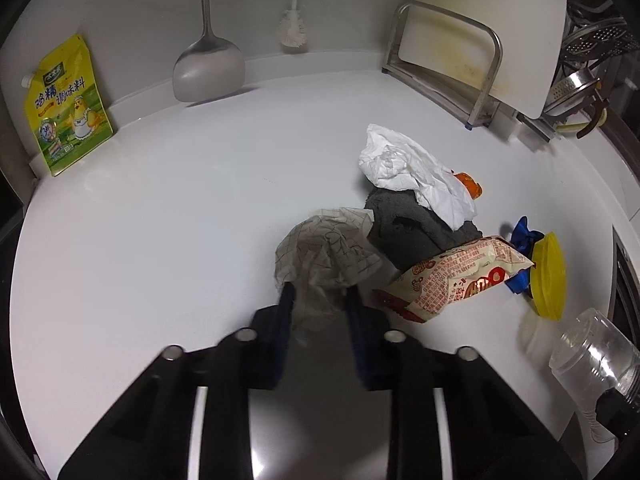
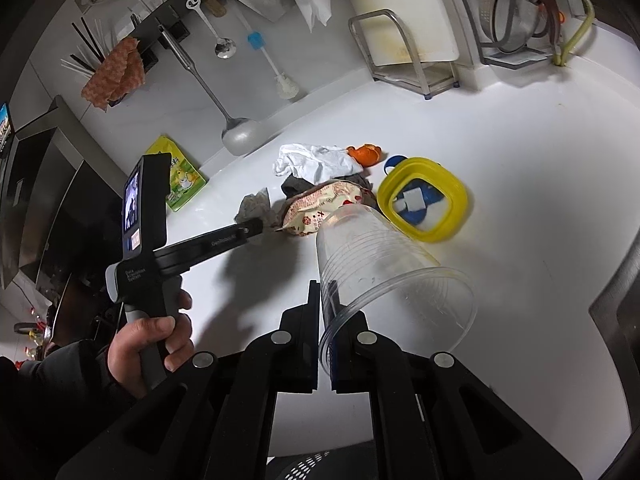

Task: Collect trash
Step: 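Grasp the clear plastic cup with the right gripper while the left grasps crumpled paper, then carry the cup and crumpled paper over the grey bin and release both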

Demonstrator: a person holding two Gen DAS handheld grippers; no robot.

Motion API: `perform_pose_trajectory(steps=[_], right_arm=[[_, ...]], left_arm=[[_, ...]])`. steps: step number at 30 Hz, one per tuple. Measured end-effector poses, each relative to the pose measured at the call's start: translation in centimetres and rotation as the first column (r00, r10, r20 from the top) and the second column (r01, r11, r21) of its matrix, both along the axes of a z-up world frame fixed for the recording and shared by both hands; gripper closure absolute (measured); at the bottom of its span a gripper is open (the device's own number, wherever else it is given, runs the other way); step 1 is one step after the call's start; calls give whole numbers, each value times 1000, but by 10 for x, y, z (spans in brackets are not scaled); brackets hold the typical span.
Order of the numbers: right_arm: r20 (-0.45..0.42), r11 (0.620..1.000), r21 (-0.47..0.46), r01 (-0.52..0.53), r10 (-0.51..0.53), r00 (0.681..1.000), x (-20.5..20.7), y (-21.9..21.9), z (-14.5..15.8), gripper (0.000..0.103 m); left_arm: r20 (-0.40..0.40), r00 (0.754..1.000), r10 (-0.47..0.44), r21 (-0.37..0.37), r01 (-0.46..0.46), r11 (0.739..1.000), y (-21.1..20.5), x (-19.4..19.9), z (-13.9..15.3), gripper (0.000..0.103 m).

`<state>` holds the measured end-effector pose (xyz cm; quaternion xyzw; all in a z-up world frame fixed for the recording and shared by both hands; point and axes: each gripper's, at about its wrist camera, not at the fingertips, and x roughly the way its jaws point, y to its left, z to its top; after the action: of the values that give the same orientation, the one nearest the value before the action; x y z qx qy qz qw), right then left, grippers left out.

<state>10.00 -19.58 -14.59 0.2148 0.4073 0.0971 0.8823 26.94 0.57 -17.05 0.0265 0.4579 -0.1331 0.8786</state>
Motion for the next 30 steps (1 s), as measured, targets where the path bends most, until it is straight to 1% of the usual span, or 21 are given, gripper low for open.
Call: perform_pose_trajectory(steps=[7, 12, 19, 26, 30], right_arm=[[-8, 1000, -9, 1, -1, 1000, -13, 1, 6, 99], [-6, 1000, -7, -6, 6, 1000, -23, 0, 11, 99], [-7, 998, -28, -54, 54, 999, -43, 4, 25, 99], [-5, 994, -30, -106, 106, 994, -76, 11, 36, 99], [-7, 990, -27, -140, 140, 990, -95, 13, 40, 99]], left_arm=[[27, 1000, 13, -14, -13, 1000, 13, -13, 19, 80], [53, 998, 34, -5, -34, 999, 25, -36, 41, 80], [73, 996, 51, -8, -51, 999, 43, -87, 69, 80], [79, 995, 68, 5, -68, 998, 50, -152, 83, 80], [72, 995, 72, 6, -72, 997, 48, -186, 85, 80]])
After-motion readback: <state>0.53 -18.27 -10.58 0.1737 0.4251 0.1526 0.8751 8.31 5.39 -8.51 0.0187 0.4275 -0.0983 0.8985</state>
